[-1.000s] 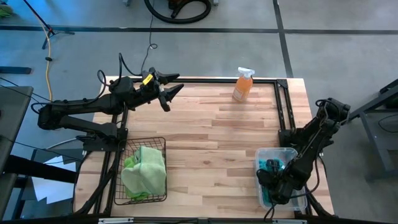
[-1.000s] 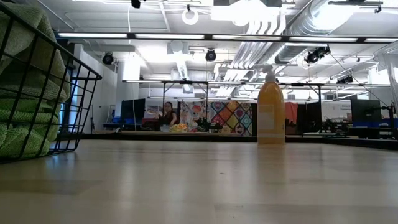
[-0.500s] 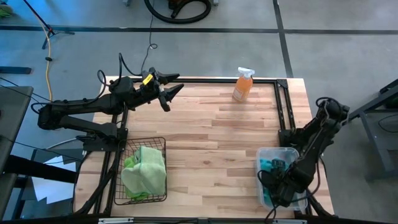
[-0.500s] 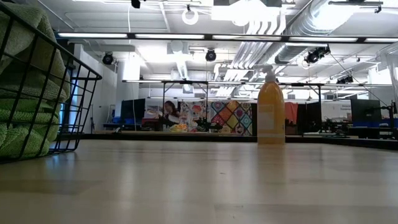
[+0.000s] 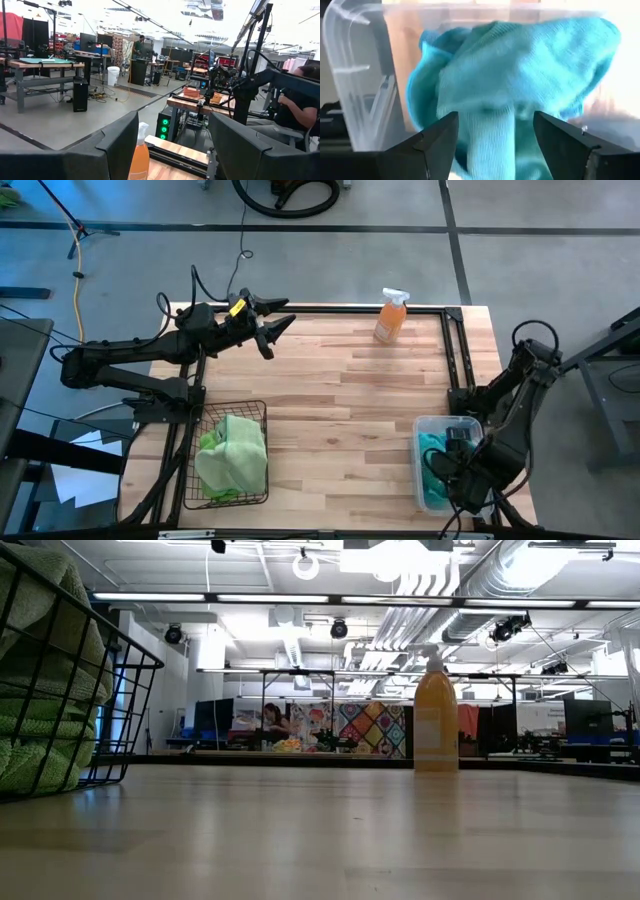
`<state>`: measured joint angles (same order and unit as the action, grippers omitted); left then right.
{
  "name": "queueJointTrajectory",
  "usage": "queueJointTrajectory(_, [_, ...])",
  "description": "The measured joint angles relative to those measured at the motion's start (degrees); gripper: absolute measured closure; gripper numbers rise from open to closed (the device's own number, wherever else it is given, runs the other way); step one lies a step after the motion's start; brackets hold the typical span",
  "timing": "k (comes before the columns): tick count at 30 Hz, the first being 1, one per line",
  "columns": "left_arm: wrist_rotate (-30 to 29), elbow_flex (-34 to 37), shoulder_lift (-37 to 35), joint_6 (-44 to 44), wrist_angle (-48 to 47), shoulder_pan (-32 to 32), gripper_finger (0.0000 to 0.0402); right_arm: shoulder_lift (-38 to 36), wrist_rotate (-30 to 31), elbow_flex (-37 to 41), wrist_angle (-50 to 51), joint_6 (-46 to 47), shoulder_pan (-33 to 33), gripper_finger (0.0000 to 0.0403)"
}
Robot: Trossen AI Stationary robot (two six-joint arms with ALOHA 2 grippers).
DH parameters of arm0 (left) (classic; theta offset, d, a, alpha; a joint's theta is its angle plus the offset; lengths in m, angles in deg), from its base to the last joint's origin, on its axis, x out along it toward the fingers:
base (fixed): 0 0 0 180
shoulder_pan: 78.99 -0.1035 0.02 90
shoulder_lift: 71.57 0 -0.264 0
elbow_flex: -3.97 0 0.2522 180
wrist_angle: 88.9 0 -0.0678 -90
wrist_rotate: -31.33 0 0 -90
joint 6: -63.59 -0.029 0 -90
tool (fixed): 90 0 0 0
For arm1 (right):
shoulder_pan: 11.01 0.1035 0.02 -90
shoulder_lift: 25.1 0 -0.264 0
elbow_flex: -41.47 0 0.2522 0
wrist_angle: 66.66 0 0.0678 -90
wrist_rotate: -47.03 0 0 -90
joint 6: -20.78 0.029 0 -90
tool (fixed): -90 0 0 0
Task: Sort microfiber towel by color & place in baskets
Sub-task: Put the blue microfiber cloth into the transparent bin, then return to Home Position
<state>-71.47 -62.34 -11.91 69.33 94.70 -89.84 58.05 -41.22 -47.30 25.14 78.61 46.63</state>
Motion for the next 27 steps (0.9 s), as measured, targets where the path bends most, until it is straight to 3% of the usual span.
queueJointTrajectory(6, [0.0, 0.0, 0.0, -0.7, 0.0, 0.0, 0.0170, 0.0, -5.2, -3.8, 7.7, 0.6, 0.7, 0.0148])
queueJointTrajectory(10, [0.4, 0.0, 0.0, -1.9, 0.0, 0.0, 0.0170, -1.3, -4.4, -5.8, 12.0, 3.6, 2.3, 0.0147])
queueJointTrajectory(14, [0.4, 0.0, -0.7, -1.9, -0.2, 0.0, 0.0170, -5.7, 2.3, -5.5, 12.5, 13.8, 3.4, 0.0147])
queueJointTrajectory(19, [0.4, 0.0, -2.7, -1.9, -2.5, 0.0, 0.0170, -11.4, 18.9, -4.8, 11.9, 21.0, -0.1, 0.0150])
queueJointTrajectory(23, [0.4, 0.0, -4.9, -1.3, -5.4, 0.0, 0.0170, -14.9, 18.9, 1.2, 9.3, 13.3, -8.0, 0.0168])
queueJointTrajectory(27, [0.4, 0.0, -7.1, 0.7, -8.6, 0.0, 0.0170, -19.3, 20.2, 10.8, -5.4, -0.4, -17.9, 0.0220])
